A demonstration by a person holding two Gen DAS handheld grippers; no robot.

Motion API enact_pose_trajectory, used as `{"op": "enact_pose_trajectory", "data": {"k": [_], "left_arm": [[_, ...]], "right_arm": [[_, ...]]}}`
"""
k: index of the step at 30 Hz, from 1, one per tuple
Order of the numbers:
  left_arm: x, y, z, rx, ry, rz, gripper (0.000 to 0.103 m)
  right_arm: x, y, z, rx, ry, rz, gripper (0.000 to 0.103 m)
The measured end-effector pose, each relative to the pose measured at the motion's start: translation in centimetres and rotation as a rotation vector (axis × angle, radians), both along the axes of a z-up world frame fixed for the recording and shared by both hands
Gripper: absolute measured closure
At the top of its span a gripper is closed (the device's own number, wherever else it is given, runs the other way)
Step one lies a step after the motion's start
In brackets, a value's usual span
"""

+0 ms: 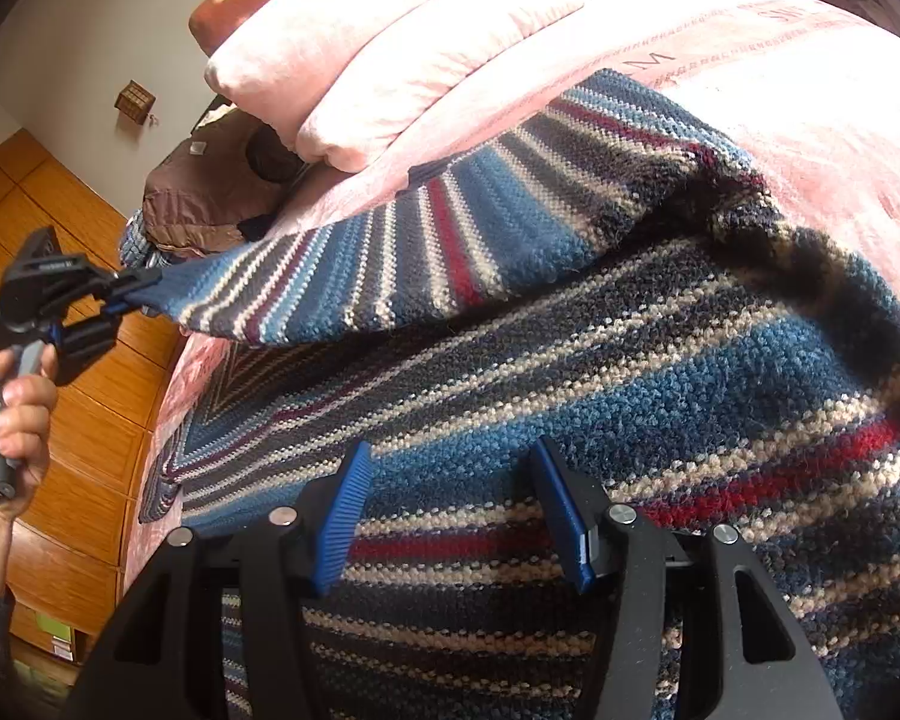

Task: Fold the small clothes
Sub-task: 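Release the sleeve from the right gripper and withdraw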

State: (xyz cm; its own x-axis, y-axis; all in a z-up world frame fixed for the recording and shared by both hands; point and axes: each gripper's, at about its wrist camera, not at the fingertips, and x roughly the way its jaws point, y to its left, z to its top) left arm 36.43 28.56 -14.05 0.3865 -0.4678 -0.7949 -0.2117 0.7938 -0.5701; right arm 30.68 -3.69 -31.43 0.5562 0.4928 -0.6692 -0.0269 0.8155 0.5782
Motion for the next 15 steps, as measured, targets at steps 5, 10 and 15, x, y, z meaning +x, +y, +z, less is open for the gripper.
{"op": "enact_pose_trajectory", "data": {"k": [5,10,15], "left_arm": [[-1.6,2.7,-5.4,0.001,0.083,0.046,0.097],[-2.8,5.0,-10.1,0.113,0.210,0.115,0.082],[-5.3,4.6,-5.4,0.072,0.041,0.197,0.072]], "right_arm": [[0.0,-0.2,0.0,0.000,0.000,0.001,0.046],[0.1,0.0,0.0,-0.003,-0.001,0.003,0.046],[0.2,0.2,0.1,0.003,0.000,0.001,0.046]]}}
